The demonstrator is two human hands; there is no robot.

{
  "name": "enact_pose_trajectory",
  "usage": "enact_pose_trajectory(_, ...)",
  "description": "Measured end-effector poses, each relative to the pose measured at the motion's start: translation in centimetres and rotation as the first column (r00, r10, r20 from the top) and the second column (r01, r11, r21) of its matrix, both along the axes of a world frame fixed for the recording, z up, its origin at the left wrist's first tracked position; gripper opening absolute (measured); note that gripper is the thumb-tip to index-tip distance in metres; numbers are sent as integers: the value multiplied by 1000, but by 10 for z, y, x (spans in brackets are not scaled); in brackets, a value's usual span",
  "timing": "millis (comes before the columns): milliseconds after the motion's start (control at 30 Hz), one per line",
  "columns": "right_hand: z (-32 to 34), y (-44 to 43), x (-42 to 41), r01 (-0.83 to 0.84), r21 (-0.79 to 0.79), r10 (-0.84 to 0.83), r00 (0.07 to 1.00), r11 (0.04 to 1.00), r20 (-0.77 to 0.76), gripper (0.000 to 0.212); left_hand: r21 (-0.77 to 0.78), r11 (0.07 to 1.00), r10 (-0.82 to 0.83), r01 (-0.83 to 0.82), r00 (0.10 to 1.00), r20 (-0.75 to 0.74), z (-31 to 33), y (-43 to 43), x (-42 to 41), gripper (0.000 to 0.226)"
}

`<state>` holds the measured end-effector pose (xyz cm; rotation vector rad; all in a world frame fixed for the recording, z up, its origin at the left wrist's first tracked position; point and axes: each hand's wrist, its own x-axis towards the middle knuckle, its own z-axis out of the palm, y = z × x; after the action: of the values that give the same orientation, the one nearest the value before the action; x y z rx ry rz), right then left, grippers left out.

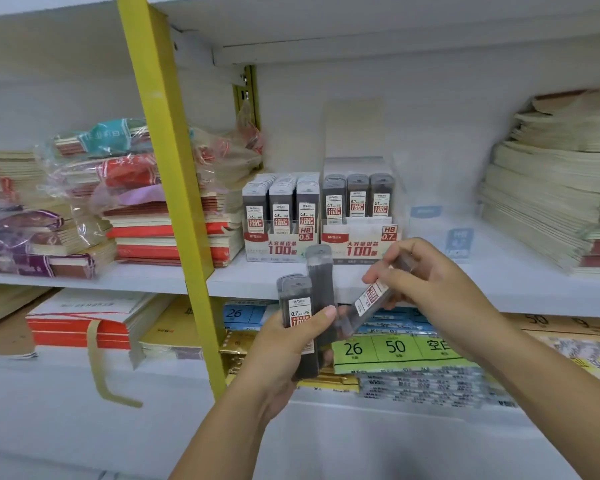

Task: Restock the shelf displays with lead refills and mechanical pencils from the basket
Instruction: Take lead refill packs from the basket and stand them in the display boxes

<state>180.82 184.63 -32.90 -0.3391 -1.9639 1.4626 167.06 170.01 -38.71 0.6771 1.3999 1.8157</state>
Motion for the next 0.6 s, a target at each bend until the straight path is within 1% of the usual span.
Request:
enact_pose_trajectory(33, -2, 2, 3, 8, -10, -8, 1000, 1000, 1, 9, 11, 1000, 15, -15, 1000, 11, 0, -1, -1, 43)
enact_pose_trajectory(100, -4, 4, 8, 19, -53, -19, 1000, 998, 1, 21, 44, 998, 41, -43, 999, 35, 1, -2, -2, 50)
enact_pose_trajectory(133, -5, 3, 10, 21, -72, -21, 1000, 997, 4, 24, 58, 997, 50, -53, 998, 43, 2, -2, -2, 47)
enact_pose_trajectory(200, -8, 1, 13, 32, -63, -31, 999, 997, 25, 23, 81, 995, 62, -65, 997, 44, 5, -3, -1, 33)
enact_pose_trajectory(267, -10, 1, 14, 59, 16, -60, 995, 998, 74, 23, 83, 993, 87, -89, 996, 23, 7, -3, 0, 23)
enact_pose_trajectory(367, -6, -5, 14, 40, 129, -61, 984, 991, 166, 33, 72, 989, 127, -126, 992, -6, 11, -4, 0, 22)
enact_pose_trajectory(433, 0, -9, 9, -24, 184, -23, 968, 983, 249, 45, 65, 989, 133, -130, 990, -41, 13, -3, -1, 20)
enact_pose_trajectory(500, 6, -11, 3, -134, 234, 45, 935, 963, 350, 62, 63, 987, 154, -150, 986, -68, 16, 0, -2, 18)
enact_pose_trajectory(567, 14, -11, 0, -232, 329, 66, 893, 916, 445, 79, 74, 980, 190, -184, 978, -80, 20, 4, -6, 17)
enact_pose_trajectory(600, 20, -10, -2, -250, 376, 53, 885, 892, 463, 85, 92, 977, 199, -192, 976, -85, 23, 6, -8, 16)
